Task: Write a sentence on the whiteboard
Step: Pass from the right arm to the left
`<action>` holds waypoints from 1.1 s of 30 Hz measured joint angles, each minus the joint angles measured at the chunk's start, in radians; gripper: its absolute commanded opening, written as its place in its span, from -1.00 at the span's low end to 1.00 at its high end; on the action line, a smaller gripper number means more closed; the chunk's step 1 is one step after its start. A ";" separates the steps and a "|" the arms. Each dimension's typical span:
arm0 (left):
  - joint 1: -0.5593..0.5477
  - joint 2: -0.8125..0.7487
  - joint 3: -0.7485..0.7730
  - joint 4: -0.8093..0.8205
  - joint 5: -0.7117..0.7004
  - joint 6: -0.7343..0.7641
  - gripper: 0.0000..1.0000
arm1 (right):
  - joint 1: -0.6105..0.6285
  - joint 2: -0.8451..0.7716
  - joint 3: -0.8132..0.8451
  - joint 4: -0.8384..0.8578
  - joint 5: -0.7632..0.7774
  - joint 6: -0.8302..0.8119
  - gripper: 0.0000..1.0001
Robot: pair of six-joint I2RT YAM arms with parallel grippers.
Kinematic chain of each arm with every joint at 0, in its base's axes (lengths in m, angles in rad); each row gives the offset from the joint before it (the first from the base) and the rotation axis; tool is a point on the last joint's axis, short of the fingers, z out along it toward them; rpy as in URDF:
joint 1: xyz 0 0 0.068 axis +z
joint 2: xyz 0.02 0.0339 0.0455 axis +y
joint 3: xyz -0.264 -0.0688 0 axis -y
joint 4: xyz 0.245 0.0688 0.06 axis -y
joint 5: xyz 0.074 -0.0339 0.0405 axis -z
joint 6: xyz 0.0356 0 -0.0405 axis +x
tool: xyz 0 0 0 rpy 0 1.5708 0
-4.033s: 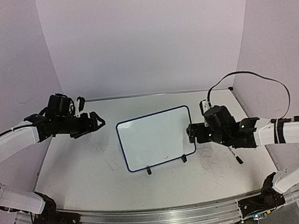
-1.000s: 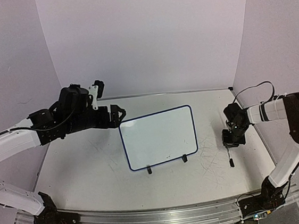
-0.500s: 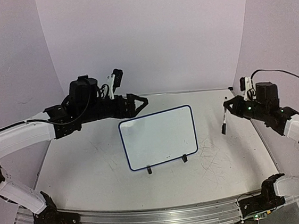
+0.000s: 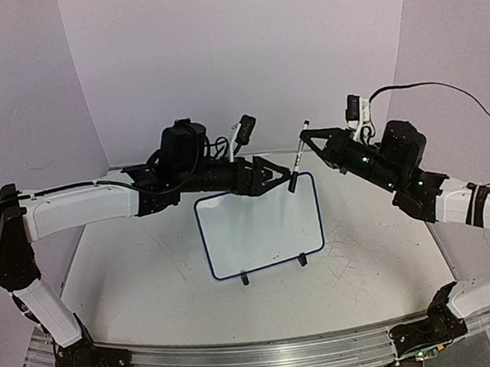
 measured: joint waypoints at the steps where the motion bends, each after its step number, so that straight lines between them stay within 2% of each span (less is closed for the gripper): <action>1: -0.004 0.004 0.000 0.000 0.011 -0.001 0.60 | 0.011 0.012 0.008 0.019 0.009 0.006 -1.00; 12: -0.021 0.007 0.000 0.003 0.024 -0.010 0.05 | 0.048 0.054 0.076 0.141 0.028 0.027 -1.00; 18: -0.021 0.003 0.000 0.003 0.023 -0.008 0.09 | 0.067 0.067 0.076 0.150 0.014 0.030 -1.00; 20: -0.021 -0.001 0.000 0.003 0.022 -0.005 0.04 | 0.073 0.070 0.076 0.151 0.011 0.030 -1.00; 33: -0.022 -0.061 -0.003 0.011 -0.031 0.044 -0.79 | 0.092 0.096 0.087 0.164 -0.009 0.031 -1.00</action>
